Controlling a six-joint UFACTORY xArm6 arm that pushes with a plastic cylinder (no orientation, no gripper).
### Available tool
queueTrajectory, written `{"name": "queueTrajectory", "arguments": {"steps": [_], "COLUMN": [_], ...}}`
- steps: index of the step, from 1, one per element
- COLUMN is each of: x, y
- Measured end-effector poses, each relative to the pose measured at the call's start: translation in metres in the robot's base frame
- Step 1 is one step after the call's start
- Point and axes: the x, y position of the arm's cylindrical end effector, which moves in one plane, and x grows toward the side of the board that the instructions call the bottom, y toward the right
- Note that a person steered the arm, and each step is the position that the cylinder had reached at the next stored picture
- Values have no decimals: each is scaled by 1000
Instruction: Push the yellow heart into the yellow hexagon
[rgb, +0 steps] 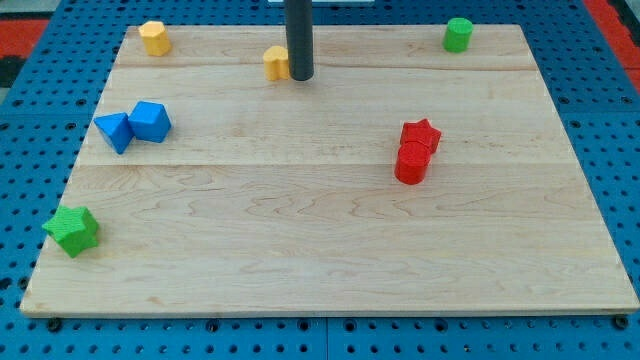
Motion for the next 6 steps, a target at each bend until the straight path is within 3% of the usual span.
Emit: {"name": "queueTrajectory", "arguments": {"steps": [2, 6], "x": [-32, -43], "y": [-78, -158]}}
